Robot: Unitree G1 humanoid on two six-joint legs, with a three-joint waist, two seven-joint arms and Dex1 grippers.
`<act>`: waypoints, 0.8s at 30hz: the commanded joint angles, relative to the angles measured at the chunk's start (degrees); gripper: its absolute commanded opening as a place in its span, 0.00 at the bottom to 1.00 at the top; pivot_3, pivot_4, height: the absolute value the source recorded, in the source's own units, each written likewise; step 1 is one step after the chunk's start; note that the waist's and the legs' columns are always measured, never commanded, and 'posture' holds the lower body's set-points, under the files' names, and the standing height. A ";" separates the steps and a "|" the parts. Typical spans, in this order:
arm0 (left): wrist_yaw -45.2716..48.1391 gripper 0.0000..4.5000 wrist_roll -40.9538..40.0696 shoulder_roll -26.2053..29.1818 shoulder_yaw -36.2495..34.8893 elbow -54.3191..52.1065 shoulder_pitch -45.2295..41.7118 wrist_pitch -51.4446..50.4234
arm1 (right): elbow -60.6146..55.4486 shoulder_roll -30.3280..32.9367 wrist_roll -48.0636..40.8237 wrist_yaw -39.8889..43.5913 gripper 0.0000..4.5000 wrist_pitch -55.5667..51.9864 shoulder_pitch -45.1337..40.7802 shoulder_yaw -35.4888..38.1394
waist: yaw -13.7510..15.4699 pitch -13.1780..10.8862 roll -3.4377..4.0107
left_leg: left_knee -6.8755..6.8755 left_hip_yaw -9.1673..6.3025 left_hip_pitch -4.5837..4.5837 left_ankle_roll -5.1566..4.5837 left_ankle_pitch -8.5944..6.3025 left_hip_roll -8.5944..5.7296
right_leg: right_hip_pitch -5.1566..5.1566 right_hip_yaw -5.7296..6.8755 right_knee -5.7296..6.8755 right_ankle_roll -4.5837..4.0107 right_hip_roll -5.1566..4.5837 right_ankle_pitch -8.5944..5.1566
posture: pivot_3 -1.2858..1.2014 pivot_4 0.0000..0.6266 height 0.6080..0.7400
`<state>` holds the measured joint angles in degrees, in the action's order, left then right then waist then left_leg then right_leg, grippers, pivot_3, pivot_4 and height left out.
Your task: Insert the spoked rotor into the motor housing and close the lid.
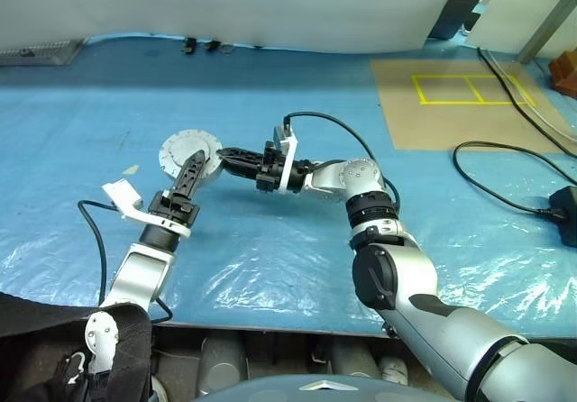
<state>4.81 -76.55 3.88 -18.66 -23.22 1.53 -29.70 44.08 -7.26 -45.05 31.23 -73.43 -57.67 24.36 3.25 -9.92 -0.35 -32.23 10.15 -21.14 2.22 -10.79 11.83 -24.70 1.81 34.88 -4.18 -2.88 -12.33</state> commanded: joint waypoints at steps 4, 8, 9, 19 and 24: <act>-2.15 0.80 -4.40 -2.03 -1.07 0.59 -1.25 1.78 | -3.60 -2.82 -3.57 1.93 0.24 -0.08 -0.04 -0.14 | 0.13 -0.02 -0.03 | -0.01 -0.01 -0.01 0.00 0.00 0.00 | 0.00 0.00 0.01 0.00 0.00 0.01 | 0.52 0.24 1.00; -2.62 0.58 -6.19 -2.00 -0.93 0.82 -1.38 1.74 | -2.96 -2.41 -3.10 1.88 0.24 1.00 -0.13 -0.19 | 0.40 -0.02 -0.06 | -0.03 -0.01 -0.01 0.00 0.00 0.00 | 0.00 0.00 0.01 0.01 0.01 0.01 | 0.52 0.24 1.00; -2.64 0.58 -6.75 -2.06 -0.92 0.71 -1.51 1.88 | -2.78 -2.31 -3.11 1.80 0.24 1.19 -0.16 -0.04 | 0.52 -0.02 -0.05 | -0.03 -0.01 -0.01 0.00 0.00 0.00 | 0.00 0.00 0.01 0.01 0.01 0.01 | 0.52 0.24 1.00; -4.62 0.57 -6.68 -2.86 0.11 2.78 -4.11 2.82 | -0.31 -2.13 -1.88 0.10 0.32 5.94 -1.01 0.50 | 0.76 -0.02 -0.06 | -0.09 -0.01 -0.01 0.00 0.00 0.00 | 0.01 0.00 0.07 0.03 0.01 0.02 | 0.52 0.24 1.00; -3.98 0.57 -6.67 -4.50 -0.82 4.47 -6.21 5.20 | 1.05 -1.66 -0.74 -1.52 0.68 9.42 -2.16 0.07 | 0.76 -0.02 -0.06 | -0.09 -0.01 -0.01 0.00 0.00 -0.01 | 0.01 0.00 0.08 0.04 0.02 0.03 | 0.52 0.24 1.00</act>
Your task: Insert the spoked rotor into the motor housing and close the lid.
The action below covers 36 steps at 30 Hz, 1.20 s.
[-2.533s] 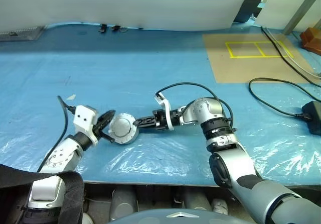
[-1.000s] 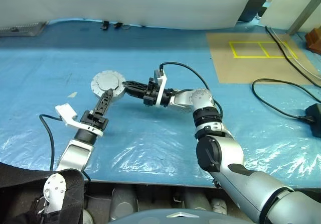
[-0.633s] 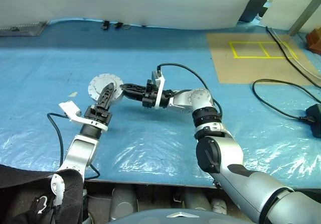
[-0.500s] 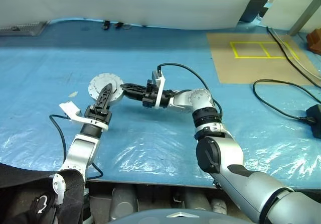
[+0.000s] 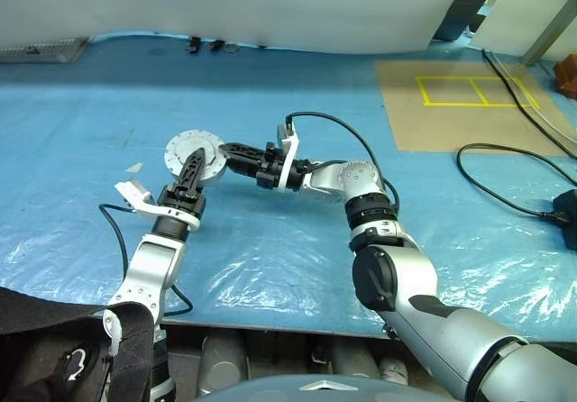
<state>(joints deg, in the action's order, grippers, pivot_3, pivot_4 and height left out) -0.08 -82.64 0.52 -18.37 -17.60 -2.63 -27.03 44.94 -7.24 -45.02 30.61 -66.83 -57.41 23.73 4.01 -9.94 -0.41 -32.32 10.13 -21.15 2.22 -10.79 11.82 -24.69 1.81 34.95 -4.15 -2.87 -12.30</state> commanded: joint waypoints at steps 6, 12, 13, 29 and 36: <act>1.94 0.57 0.37 -4.10 -3.59 2.70 -5.77 7.47 | 2.18 -0.46 2.13 -2.11 0.83 7.58 -2.26 -1.23 | 0.02 -0.02 -0.05 | -0.05 0.00 -0.01 0.00 0.00 0.00 | 0.00 0.00 0.03 0.00 0.00 0.00 | 0.52 0.24 1.00; 5.08 0.57 10.83 1.34 -12.94 25.15 -16.78 21.50 | 0.82 -0.13 6.91 2.24 0.83 10.65 -1.30 -7.62 | -0.41 -0.02 -0.09 | -0.14 -0.02 0.06 -0.01 0.00 -0.01 | 0.01 -0.03 0.15 0.04 0.11 0.04 | 0.52 0.24 1.00; 5.32 0.57 12.96 3.97 -14.26 31.15 -19.46 23.27 | 0.09 -0.34 6.35 2.76 0.83 10.02 -1.32 -7.62 | -0.51 -0.03 -0.09 | -0.21 -0.03 0.06 -0.01 0.00 0.03 | 0.00 -0.05 0.18 0.15 0.16 0.13 | 0.52 0.24 1.00; 15.07 0.57 21.77 13.82 -23.65 63.43 -35.17 26.99 | -10.63 -1.24 4.90 3.78 0.83 6.44 3.90 -9.93 | 1.49 -0.10 -0.56 | -0.46 -0.14 -0.02 0.11 -0.05 0.03 | 0.00 0.00 0.50 0.24 0.10 0.20 | 0.52 0.24 1.00; 12.81 0.71 22.52 11.73 -25.80 59.17 -32.97 28.14 | -8.84 -1.26 5.32 4.10 0.84 8.00 1.82 -10.18 | 1.46 -0.10 -0.56 | -0.62 -0.15 -0.01 0.11 -0.05 0.03 | 0.01 -0.06 0.61 0.02 0.07 0.06 | 0.52 0.24 1.00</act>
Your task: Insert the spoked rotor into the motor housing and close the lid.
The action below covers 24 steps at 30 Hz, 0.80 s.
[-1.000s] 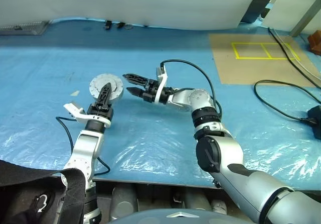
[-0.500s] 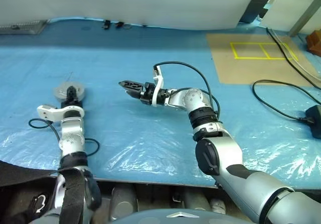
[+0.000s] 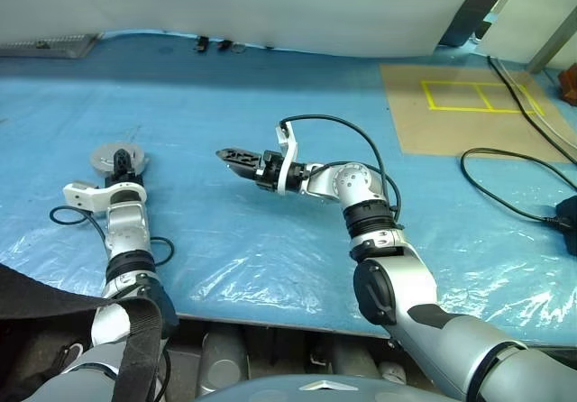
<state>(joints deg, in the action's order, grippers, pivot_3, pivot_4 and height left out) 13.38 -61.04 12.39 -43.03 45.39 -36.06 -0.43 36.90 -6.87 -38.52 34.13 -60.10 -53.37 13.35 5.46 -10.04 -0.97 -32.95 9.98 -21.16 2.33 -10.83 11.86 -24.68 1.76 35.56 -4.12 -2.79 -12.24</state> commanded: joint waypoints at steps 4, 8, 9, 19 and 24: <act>-4.67 0.96 2.57 -1.66 -1.63 -7.61 1.92 3.35 | 0.64 -1.73 -1.38 0.31 0.84 2.19 -3.67 0.64 | -0.21 0.00 0.00 | 0.00 0.00 0.02 0.00 0.00 0.00 | 0.00 0.00 0.02 -0.01 0.01 0.00 | 0.52 0.24 1.00; -8.93 0.98 4.40 -4.42 -2.14 -14.25 3.77 8.04 | 0.65 -1.57 -1.52 1.39 0.84 1.54 -3.76 0.10 | -0.27 0.00 0.00 | 0.01 0.00 0.04 0.00 0.00 0.01 | 0.00 -0.02 0.03 -0.01 0.01 -0.01 | 0.52 0.24 1.00; -9.97 0.98 4.75 -5.13 -2.12 -15.99 4.24 8.85 | 0.88 -1.57 -1.30 1.54 0.84 1.56 -3.85 -0.12 | -0.20 0.00 0.00 | 0.01 -0.01 0.02 0.00 0.00 0.02 | 0.00 -0.03 -0.01 -0.01 0.01 -0.01 | 0.52 0.24 1.00; -14.07 0.98 15.17 -7.55 4.26 -33.78 14.01 11.51 | -2.32 -1.79 3.48 3.07 0.84 7.16 -1.70 -6.65 | -0.31 -0.02 -0.03 | 0.03 -0.02 0.00 0.00 -0.01 0.07 | -0.01 0.00 -0.04 -0.01 0.01 -0.01 | 0.52 0.24 1.00; -4.98 0.98 17.51 -4.73 11.22 -43.19 22.45 7.21 | -13.07 0.04 9.06 5.95 0.84 16.87 3.17 -14.53 | -0.19 -0.02 -0.05 | 0.12 -0.01 0.00 -0.01 -0.01 0.13 | -0.02 0.00 -0.12 0.00 0.01 -0.02 | 0.52 0.24 1.00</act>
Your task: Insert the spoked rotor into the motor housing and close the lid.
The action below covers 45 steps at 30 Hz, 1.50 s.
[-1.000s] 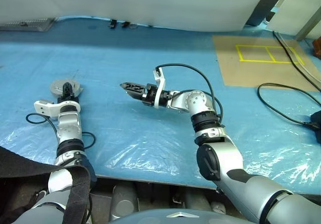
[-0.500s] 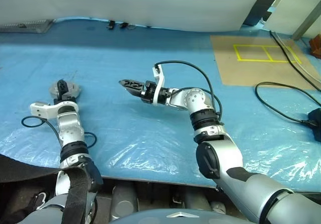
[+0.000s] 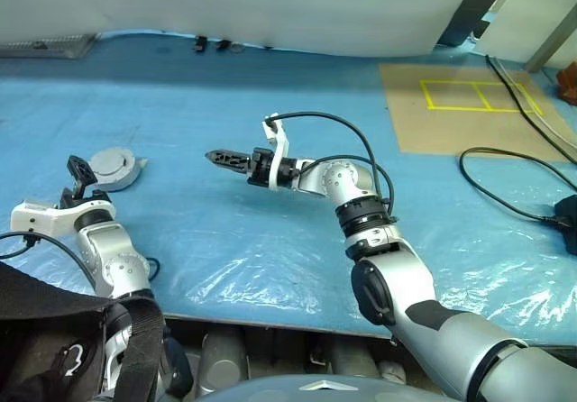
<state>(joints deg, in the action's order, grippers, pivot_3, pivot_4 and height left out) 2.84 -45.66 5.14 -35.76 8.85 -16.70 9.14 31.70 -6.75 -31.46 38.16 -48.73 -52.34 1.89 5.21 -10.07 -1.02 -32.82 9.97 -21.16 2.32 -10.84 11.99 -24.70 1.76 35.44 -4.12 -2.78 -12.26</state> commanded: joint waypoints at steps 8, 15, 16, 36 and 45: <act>18.62 0.98 12.04 12.08 17.45 -21.30 15.39 -6.22 | -21.52 8.30 8.90 7.20 0.84 19.71 12.61 -9.76 | -0.02 -0.02 -0.07 | 0.11 0.00 0.09 -0.01 -0.01 -0.10 | 0.05 -0.03 -0.12 0.09 -0.17 -0.03 | 0.52 0.24 1.00; 24.19 1.00 15.46 17.10 21.54 -26.11 19.95 -9.54 | -20.57 16.15 14.85 13.19 0.99 27.97 15.82 -14.65 | -1.55 -0.02 -0.06 | 0.17 0.06 0.17 -0.02 -0.01 -0.11 | 0.02 -0.08 -0.12 0.06 -0.08 -0.04 | 0.52 0.24 1.00; 25.02 1.00 15.65 17.66 22.06 -26.09 19.75 -9.89 | -20.42 16.98 15.12 14.04 0.99 28.71 16.24 -14.79 | -1.55 -0.02 -0.06 | 0.16 0.05 0.17 -0.02 -0.01 -0.11 | 0.03 -0.09 -0.12 0.05 -0.05 -0.04 | 0.52 0.24 1.00; 28.12 1.00 21.21 14.56 31.53 -24.98 14.04 -13.35 | -13.74 23.13 16.70 15.89 0.99 30.13 14.70 -9.86 | -1.61 -0.03 -0.01 | 0.06 0.11 0.17 -0.05 -0.01 -0.12 | 0.03 -0.20 -0.01 -0.03 -0.01 -0.02 | 0.52 0.24 1.00; 27.73 1.00 25.11 11.47 33.06 -20.48 13.96 -10.31 | -6.80 24.56 18.11 14.70 0.99 33.67 11.58 -7.02 | -1.87 -0.03 0.03 | -0.05 0.11 0.21 -0.08 -0.01 -0.13 | 0.06 -0.20 0.08 -0.07 0.01 0.01 | 0.52 0.24 1.00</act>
<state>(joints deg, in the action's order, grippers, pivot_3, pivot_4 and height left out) 30.34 -20.85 16.80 -2.35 -11.02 -3.41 -2.71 27.02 17.53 -12.74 52.52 -16.50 -39.88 -6.06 3.34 -10.09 -0.99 -32.87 10.08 -20.96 2.25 -10.85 11.87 -24.64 1.56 35.51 -4.20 -2.76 -12.25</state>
